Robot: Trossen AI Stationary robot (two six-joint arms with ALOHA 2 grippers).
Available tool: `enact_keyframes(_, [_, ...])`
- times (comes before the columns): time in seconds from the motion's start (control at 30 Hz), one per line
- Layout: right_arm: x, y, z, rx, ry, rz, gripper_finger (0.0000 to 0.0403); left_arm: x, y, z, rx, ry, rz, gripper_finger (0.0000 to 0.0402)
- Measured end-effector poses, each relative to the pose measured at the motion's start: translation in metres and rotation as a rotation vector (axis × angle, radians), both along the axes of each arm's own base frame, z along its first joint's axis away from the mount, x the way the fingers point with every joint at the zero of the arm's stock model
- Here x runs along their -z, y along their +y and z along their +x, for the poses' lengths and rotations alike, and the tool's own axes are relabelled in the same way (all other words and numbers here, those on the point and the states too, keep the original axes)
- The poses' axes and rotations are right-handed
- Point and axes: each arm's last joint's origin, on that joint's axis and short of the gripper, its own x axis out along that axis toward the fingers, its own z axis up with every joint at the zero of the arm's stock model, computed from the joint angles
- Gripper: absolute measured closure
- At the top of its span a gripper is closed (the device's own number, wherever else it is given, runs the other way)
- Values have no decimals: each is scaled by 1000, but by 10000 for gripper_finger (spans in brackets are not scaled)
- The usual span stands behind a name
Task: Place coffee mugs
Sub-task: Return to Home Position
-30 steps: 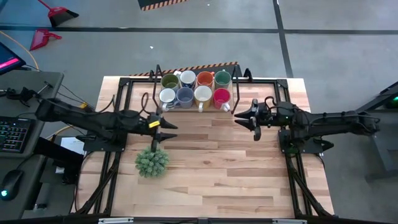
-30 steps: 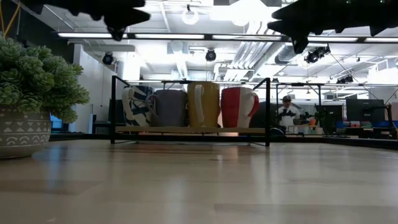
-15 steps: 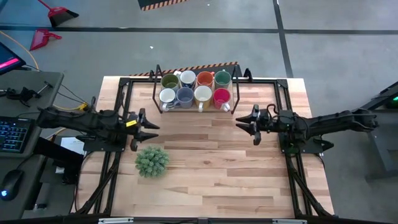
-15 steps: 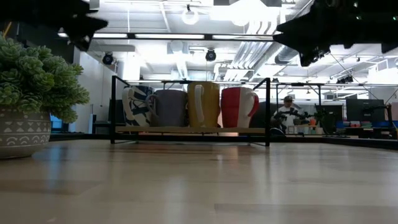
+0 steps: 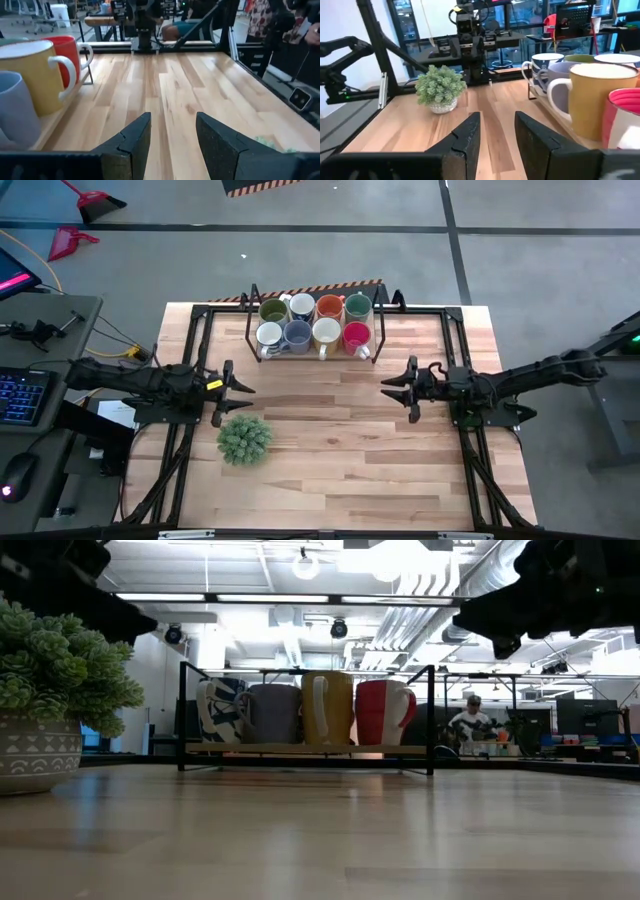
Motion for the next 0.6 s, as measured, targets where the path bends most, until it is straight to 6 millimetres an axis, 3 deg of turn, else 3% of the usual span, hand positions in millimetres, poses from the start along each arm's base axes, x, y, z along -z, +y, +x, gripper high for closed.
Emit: enact_keyframes(0.6, [4,6,-1,43,45,-40,295,28,0,-3,23,-92,59,257])
